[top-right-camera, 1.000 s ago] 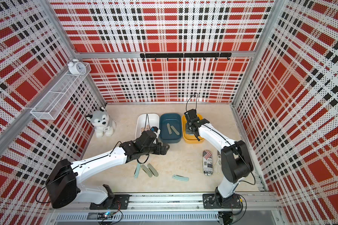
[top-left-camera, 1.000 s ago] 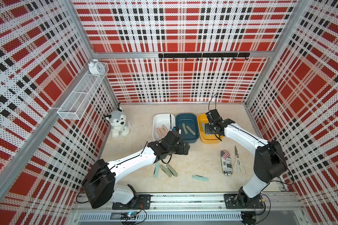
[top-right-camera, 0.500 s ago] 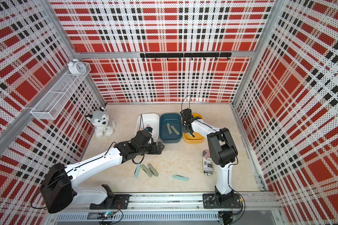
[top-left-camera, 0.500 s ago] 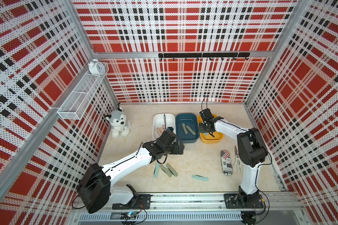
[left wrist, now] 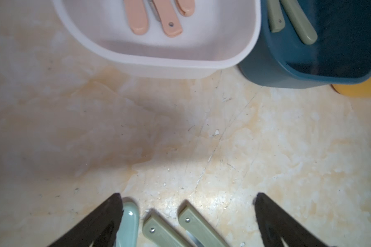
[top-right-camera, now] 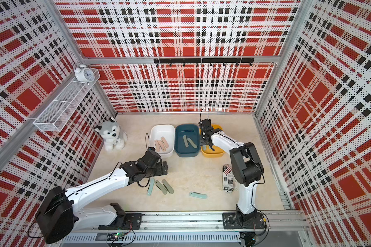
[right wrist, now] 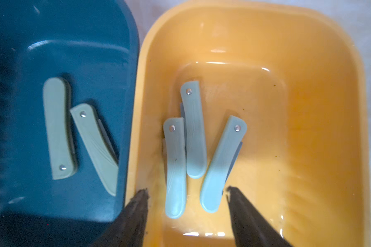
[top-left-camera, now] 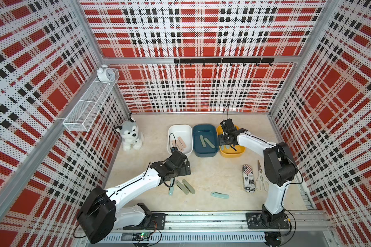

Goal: Place the fruit knives into the storage box by color
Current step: Place the fruit knife in the storage box, then pick up the fruit knife from the center of the board.

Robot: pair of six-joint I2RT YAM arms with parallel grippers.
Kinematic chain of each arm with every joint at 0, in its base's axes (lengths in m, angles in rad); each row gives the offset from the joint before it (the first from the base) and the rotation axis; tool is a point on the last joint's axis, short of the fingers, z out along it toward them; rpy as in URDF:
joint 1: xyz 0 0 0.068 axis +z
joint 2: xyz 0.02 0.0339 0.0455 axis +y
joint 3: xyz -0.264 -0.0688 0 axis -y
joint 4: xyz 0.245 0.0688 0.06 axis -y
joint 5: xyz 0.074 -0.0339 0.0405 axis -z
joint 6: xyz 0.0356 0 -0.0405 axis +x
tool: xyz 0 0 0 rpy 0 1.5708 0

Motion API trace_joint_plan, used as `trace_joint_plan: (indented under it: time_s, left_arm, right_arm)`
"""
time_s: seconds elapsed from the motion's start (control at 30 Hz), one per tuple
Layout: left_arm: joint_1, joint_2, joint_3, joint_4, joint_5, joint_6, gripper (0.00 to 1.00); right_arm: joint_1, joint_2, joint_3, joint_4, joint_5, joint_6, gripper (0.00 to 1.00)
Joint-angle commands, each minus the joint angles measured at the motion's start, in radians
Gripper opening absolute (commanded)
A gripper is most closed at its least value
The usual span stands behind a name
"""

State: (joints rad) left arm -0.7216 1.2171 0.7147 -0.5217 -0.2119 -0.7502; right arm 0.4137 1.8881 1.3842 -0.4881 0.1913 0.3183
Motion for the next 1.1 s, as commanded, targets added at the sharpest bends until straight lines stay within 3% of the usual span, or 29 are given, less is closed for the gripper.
trace_joint_plan:
  time_s: [0.0, 0.07, 0.27, 0.43, 0.57, 0.77, 0.9, 1.07]
  left_arm:
    - [-0.058, -0.017, -0.025, -0.058, -0.119, -0.113, 0.98]
    - [-0.114, -0.018, -0.044, -0.090, -0.162, -0.161, 0.99]
    - [-0.292, -0.034, -0.052, -0.160, -0.143, -0.348, 0.98]
    - [-0.361, -0.081, -0.099, -0.190, -0.103, -0.453, 0.99]
    - [-0.337, -0.189, -0.159, -0.231, -0.134, -0.528, 0.94]
    - [-0.169, -0.336, -0.253, -0.251, -0.164, -0.502, 0.82]
    - [-0.197, -0.346, -0.308, -0.204, -0.159, -0.550, 0.77]
    - [-0.257, -0.223, -0.281, -0.226, -0.222, -0.560, 0.77]
  right_arm:
    - [-0.005, -0.106, -0.022, -0.007, -0.011, -0.013, 0.85]
    - [-0.004, -0.156, -0.051, -0.006, -0.034, -0.023, 1.00]
    - [0.046, -0.295, -0.145, -0.055, -0.036, -0.045, 1.00]
    - [0.174, -0.402, -0.255, -0.090, -0.015, -0.039, 1.00]
    - [0.278, -0.471, -0.339, -0.093, -0.016, 0.012, 1.00]
    - [0.337, -0.501, -0.410, -0.072, -0.018, 0.063, 1.00]
    - [0.337, -0.516, -0.431, -0.066, 0.010, 0.059, 1.00]
    - [0.336, -0.505, -0.418, -0.069, 0.045, 0.042, 1.00]
